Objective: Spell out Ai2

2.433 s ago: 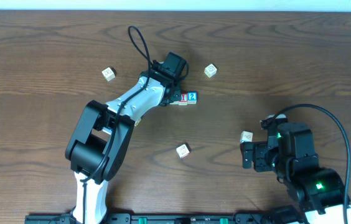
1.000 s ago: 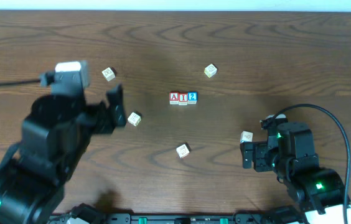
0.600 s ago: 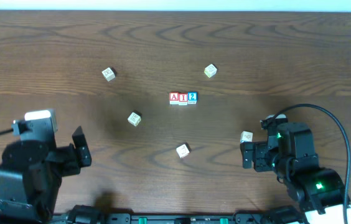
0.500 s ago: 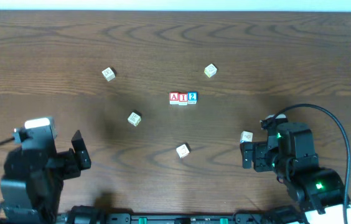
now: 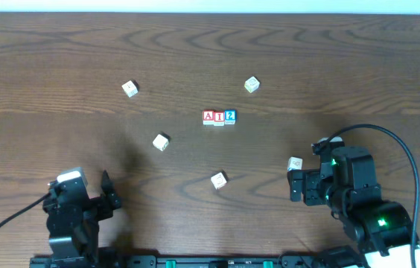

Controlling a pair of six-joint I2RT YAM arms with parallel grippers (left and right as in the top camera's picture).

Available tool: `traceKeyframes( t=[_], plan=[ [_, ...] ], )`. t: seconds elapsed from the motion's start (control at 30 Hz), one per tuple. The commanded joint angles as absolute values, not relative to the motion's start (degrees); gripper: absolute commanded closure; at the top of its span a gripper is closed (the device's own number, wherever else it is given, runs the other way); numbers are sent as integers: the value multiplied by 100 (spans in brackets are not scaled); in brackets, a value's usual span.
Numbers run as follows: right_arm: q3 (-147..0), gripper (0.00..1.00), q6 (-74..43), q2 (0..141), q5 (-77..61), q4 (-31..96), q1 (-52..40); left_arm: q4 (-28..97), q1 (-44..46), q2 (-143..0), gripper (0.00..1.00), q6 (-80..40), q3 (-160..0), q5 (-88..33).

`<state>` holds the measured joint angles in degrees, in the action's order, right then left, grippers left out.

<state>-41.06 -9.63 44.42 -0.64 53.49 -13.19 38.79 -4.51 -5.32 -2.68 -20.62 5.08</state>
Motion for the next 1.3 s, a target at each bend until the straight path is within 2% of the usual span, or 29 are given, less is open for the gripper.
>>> traceKeyframes(
  t=[0.0,0.47,1.27],
  plan=[
    [-4104,1,-1007,4425,-89,5358,-1304,3719,-491,-270,5,-165,-1723,462],
    [-4104,1,-1007,4425,-89,5356,-1304,3693,-486,-21,5,-167,-891,456],
    [-4104,1,-1007,4425,-89,5358,-1304,3752,-486,-25,4,-126,-902,499]
  ],
)
